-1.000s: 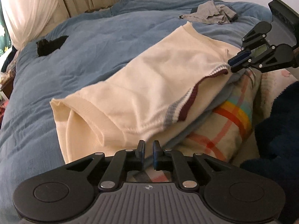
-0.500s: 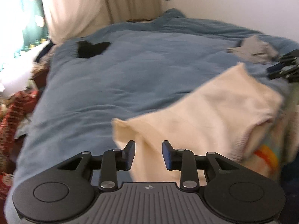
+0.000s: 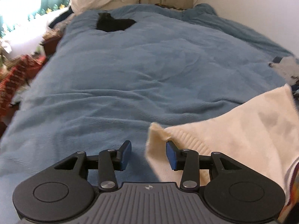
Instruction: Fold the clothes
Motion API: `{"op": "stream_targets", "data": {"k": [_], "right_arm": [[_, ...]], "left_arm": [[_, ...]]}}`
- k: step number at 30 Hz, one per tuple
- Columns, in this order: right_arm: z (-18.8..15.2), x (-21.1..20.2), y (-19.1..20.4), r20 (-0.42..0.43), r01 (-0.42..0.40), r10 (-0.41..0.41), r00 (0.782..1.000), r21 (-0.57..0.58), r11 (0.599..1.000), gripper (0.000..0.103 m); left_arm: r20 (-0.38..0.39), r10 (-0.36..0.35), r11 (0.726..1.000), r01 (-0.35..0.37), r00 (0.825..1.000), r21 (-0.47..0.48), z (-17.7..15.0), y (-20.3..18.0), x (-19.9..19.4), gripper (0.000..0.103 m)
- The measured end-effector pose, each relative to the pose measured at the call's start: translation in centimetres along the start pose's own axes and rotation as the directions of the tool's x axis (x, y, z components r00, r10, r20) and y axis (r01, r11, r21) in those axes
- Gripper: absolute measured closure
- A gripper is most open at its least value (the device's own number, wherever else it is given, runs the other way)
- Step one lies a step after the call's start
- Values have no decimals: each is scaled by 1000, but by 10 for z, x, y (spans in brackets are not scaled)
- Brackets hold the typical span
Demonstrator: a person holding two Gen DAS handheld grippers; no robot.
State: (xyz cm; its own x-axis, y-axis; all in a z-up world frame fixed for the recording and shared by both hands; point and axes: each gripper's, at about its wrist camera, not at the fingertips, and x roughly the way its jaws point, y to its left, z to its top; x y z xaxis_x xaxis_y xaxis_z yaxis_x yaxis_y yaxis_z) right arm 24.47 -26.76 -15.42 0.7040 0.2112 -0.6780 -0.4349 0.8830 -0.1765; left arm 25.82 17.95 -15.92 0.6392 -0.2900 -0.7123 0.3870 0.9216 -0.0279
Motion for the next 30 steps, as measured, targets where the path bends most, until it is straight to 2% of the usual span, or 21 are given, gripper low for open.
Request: {"op": "stream_targets", "data": {"k": [1, 2, 3, 6, 8, 10, 12, 17, 21, 27, 30], "right_arm": [[0, 1, 0, 7, -8, 8, 1000, 6, 1000, 81], [-1, 2, 0, 14, -22, 22, 1000, 11, 1000, 88], [-2, 1, 3, 20, -27, 27, 999, 10, 1000, 96], [-3, -7, 16, 54, 44, -43, 998, -22, 999, 98], [-1, -16, 15, 85, 88, -87, 993, 0, 996, 98], [3, -20, 9, 99, 108, -109, 989, 15, 994, 99], [7, -19, 2, 100, 124, -125, 987, 22, 992, 98], [2, 17, -15, 28, 150, -151, 988, 52, 987, 98], [-10, 29, -14, 1, 157, -158, 987, 84, 984, 98], [-5, 24, -27, -12, 120, -120, 993, 149, 982, 95], [-3, 8, -27, 0, 120, -121, 993, 107, 987, 89]], "left_arm": [[-1, -3, 1000, 3, 1000, 5, 1, -1, 4, 70], [-4, 1, 1000, -1, 1000, 15, 1, -2, 8, 90], [-9, 8, 1000, -8, 1000, 22, 1, -4, 13, 96], [22, 1, 1000, -1, 1000, -2, 5, -3, 13, 97], [62, -19, 999, 20, 998, -30, 11, -2, 7, 97], [105, -45, 996, 53, 993, -65, 20, 0, 1, 97], [117, -39, 996, 48, 992, -73, 29, 1, 6, 97], [29, 6, 995, -3, 1000, -95, 24, 12, 47, 96], [-34, 20, 996, -22, 999, -87, 9, 13, 62, 96], [-50, 18, 993, -24, 999, -117, 11, 19, 52, 87], [-31, 47, 994, -50, 998, -92, 7, 22, 35, 86]]}}
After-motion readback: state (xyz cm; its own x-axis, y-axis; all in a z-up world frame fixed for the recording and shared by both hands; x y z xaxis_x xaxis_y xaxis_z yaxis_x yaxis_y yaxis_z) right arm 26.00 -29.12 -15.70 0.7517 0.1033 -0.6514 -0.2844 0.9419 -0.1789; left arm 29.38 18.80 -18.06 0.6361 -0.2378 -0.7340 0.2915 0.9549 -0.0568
